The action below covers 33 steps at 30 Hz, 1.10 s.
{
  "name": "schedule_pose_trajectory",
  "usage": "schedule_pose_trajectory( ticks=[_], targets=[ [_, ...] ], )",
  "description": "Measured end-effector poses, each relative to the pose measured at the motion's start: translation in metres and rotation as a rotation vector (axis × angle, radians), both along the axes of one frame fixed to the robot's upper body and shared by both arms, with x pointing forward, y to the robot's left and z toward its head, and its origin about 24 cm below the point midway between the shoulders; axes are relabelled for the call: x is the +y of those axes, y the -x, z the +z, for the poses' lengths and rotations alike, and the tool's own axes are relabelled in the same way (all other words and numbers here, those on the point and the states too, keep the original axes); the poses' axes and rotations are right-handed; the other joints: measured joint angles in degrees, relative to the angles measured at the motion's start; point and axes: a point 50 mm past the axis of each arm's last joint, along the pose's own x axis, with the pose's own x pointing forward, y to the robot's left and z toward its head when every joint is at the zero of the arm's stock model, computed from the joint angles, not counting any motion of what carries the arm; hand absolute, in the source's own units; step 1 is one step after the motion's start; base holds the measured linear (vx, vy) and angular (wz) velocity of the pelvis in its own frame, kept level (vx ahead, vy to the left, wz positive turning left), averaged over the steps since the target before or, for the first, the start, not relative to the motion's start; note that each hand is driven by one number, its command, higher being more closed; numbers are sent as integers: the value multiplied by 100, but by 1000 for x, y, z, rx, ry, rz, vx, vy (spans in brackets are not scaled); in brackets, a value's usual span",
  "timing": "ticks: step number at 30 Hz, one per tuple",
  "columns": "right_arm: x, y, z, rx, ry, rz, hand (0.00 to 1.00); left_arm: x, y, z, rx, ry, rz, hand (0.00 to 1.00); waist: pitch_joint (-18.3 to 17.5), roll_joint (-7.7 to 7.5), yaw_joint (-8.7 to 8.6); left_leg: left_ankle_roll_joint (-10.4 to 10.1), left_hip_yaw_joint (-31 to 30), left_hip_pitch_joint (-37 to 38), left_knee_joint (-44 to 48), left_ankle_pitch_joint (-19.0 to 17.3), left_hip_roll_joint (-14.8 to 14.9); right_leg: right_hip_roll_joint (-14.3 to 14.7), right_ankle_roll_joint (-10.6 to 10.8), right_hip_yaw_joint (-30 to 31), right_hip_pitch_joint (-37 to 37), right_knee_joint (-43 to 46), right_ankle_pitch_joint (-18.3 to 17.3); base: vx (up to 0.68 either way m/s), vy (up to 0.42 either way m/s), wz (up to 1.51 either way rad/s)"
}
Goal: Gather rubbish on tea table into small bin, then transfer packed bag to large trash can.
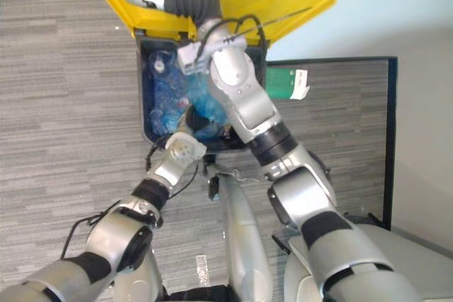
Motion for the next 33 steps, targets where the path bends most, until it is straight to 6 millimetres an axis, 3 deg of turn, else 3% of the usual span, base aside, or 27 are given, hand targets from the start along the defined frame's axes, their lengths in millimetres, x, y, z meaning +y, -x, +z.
schedule_pose_trajectory(
  ticks=[8,18,21,26,28,33],
  targets=[
    [-8,-6,-29,29,82,-62,0,-4,4,-6,0,-91,-29,0,-24,-39,-5,40,50,453,-170,38,-132,-127,91,21,391,20,-81,-14,6,5],
    [-17,-7,-36,12,119,-89,0,-11,7,-16,2,-276,-92,0,-47,-70,-6,48,17,556,-327,124,-221,-169,93,49,509,-72,-81,-3,-5,3],
    [-17,5,-36,-33,91,-54,0,-9,7,-22,29,-294,-84,0,-291,-75,-4,48,4,179,-271,123,-206,-150,86,55,162,-89,-68,0,0,0],
    [-15,23,-25,-119,61,1,0,1,3,-20,46,-290,-37,0,-328,-85,27,38,63,-184,-108,112,-80,-60,52,68,-241,10,-46,39,-28,-11],
    [-16,23,-25,-124,65,-1,0,0,3,-18,40,-284,-35,0,-328,-84,32,31,95,-166,-106,108,-55,-51,48,75,-260,59,-44,35,-13,-7],
    [-21,20,-32,-132,119,-61,0,-9,5,18,-105,-104,-37,0,-328,-84,84,36,77,-120,-48,84,-97,-115,49,70,-195,110,-49,-20,3,3]
  ],
)
